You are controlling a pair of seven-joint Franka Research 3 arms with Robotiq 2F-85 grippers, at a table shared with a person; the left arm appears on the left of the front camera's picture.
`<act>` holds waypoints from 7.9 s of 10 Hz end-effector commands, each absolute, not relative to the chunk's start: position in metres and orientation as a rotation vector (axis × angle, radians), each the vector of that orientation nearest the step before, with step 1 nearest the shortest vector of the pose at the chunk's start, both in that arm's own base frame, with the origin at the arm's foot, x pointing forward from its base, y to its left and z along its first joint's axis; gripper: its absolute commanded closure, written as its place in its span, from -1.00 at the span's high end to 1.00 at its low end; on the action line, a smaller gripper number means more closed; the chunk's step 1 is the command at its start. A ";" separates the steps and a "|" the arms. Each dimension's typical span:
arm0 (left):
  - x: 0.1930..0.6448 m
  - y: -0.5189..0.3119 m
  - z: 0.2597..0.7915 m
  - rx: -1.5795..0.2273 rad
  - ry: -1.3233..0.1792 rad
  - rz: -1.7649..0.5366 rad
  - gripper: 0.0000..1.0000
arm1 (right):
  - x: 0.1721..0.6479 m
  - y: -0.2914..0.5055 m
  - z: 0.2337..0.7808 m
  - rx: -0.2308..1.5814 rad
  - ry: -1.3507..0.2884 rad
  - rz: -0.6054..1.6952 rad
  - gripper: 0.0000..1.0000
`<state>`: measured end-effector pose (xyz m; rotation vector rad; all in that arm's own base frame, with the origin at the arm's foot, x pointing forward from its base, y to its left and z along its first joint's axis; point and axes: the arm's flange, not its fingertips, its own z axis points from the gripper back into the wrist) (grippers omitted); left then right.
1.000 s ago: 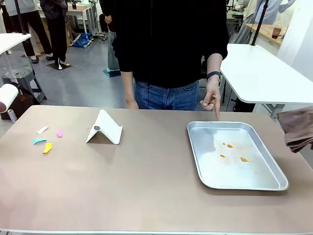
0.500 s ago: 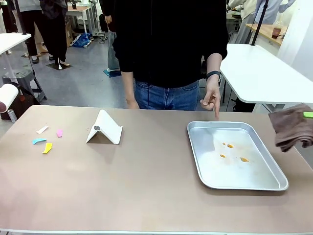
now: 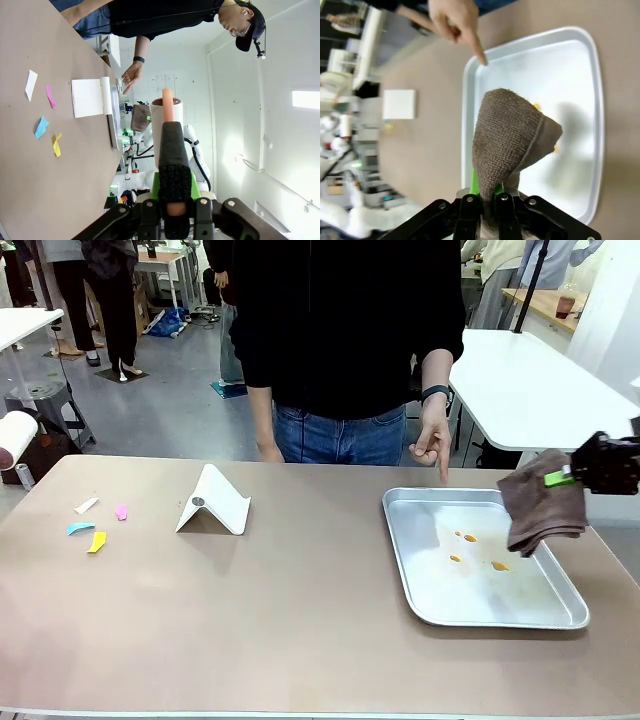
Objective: Clean the surface of the table.
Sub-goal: If a person points to the right, clean the right side of the table with your right hand, and if they point to the left, clean the left side with your left hand, then clean the area not pointed to by the person.
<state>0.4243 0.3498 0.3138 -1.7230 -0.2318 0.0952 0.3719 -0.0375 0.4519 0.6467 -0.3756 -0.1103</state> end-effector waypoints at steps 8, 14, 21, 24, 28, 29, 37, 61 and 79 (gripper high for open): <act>0.419 0.347 0.318 -1.726 -0.247 0.084 -1.00 | 0.436 0.022 0.435 -0.034 -0.220 0.055 -0.80; 0.419 0.347 0.318 -1.726 -0.247 0.084 -1.00 | 0.470 0.050 0.365 0.015 -0.141 0.050 -0.80; 0.419 0.347 0.318 -1.726 -0.247 0.084 -1.00 | 0.466 0.094 0.309 0.286 -0.058 0.072 -0.80; 0.419 0.347 0.318 -1.726 -0.247 0.084 -1.00 | 0.460 0.120 0.309 0.345 -0.035 0.145 -0.80; 0.419 0.347 0.318 -1.726 -0.247 0.084 -1.00 | 0.455 0.149 0.303 0.311 -0.042 0.221 -0.80; 0.419 0.347 0.318 -1.726 -0.247 0.084 -1.00 | 0.455 0.148 0.303 0.286 -0.065 0.219 -0.80; 0.419 0.347 0.318 -1.726 -0.247 0.084 -1.00 | 0.462 0.095 0.299 0.170 -0.122 0.072 -0.80; 0.419 0.347 0.318 -1.726 -0.247 0.084 -1.00 | 0.377 -0.221 0.407 1.509 -0.318 -0.083 -0.80; 0.419 0.347 0.318 -1.726 -0.247 0.084 -1.00 | 0.353 -0.256 0.369 1.555 -0.348 -0.222 -0.80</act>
